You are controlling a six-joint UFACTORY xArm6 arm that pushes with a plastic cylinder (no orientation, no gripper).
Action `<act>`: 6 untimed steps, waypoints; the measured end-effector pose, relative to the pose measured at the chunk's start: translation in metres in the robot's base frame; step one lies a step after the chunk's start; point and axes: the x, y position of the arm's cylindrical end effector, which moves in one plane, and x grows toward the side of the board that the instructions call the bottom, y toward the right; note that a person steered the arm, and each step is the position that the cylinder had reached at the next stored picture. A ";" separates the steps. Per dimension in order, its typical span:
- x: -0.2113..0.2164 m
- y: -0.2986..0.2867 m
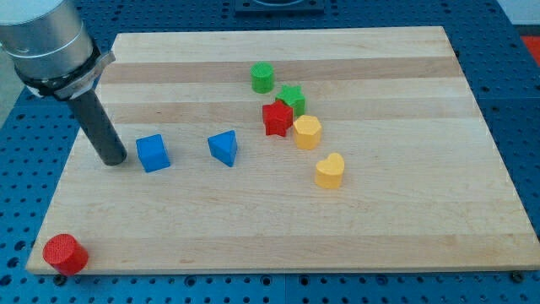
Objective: Slide the blue cube a bit down and left
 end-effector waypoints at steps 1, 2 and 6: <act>-0.040 0.005; -0.085 0.040; 0.016 0.062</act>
